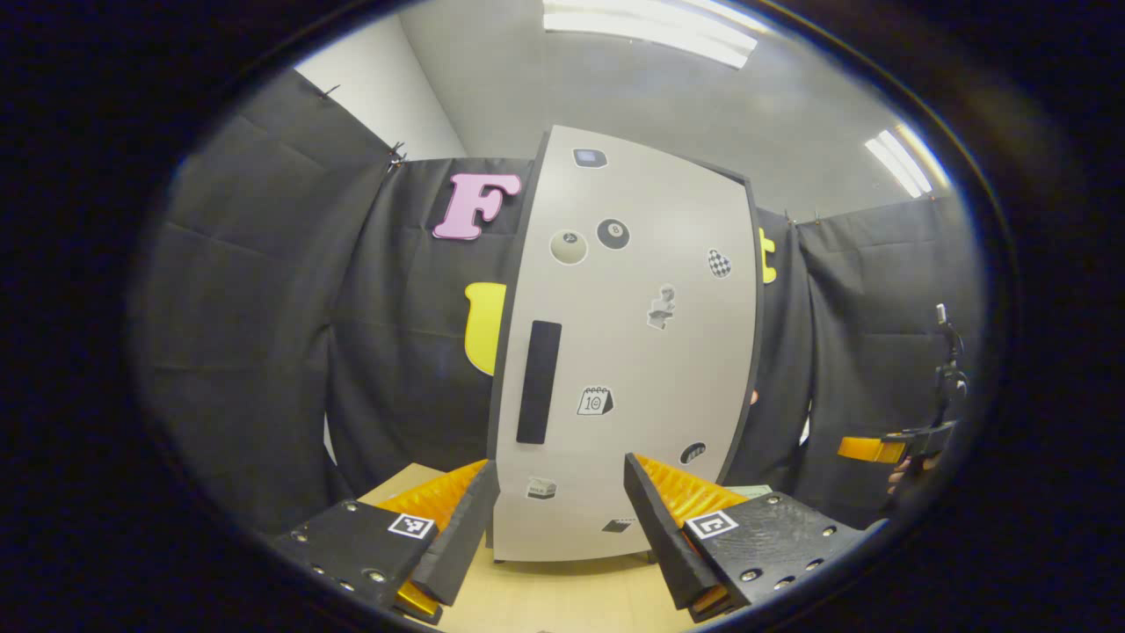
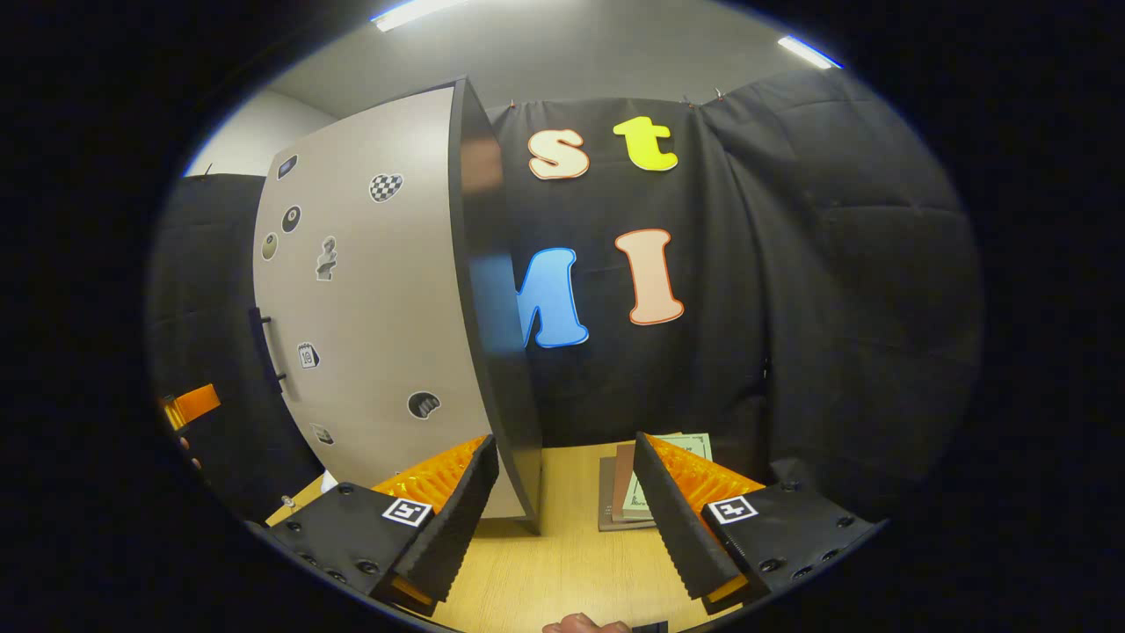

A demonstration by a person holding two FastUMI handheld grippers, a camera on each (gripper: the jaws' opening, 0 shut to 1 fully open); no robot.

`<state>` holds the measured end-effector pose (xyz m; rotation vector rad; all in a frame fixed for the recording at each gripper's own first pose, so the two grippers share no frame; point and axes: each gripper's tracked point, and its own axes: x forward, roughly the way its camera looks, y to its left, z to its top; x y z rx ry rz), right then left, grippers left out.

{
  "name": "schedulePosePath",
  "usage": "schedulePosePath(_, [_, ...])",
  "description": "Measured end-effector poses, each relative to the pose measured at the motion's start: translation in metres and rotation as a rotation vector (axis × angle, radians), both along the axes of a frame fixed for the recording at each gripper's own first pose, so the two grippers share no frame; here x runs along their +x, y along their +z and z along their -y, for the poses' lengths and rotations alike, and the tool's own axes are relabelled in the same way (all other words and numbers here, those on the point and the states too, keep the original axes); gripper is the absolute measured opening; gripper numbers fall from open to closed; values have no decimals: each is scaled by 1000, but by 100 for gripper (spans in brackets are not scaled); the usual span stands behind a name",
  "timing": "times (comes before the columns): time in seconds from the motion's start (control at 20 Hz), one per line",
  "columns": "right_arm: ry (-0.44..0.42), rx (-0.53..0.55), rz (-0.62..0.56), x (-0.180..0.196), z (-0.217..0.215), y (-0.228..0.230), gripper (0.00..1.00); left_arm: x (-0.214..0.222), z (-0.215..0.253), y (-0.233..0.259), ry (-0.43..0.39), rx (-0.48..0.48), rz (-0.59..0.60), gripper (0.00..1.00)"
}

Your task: Open the cabinet door with the right hand, grasp the bottle in the cabinet with the left hand and place it on the coaster, then close the cabinet door with the right hand.

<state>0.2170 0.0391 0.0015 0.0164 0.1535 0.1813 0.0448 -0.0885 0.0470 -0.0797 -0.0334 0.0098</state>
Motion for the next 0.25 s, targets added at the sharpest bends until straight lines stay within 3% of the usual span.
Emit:
schedulePosePath(0.1, [-25,10,-5,5,-10,-1,98,7,-14,-2,15,2,0,88])
schedulePosePath(0.25, [-53,18,-15,8,-24,-4,98,14,-25,-15,-29,2,-12,88])
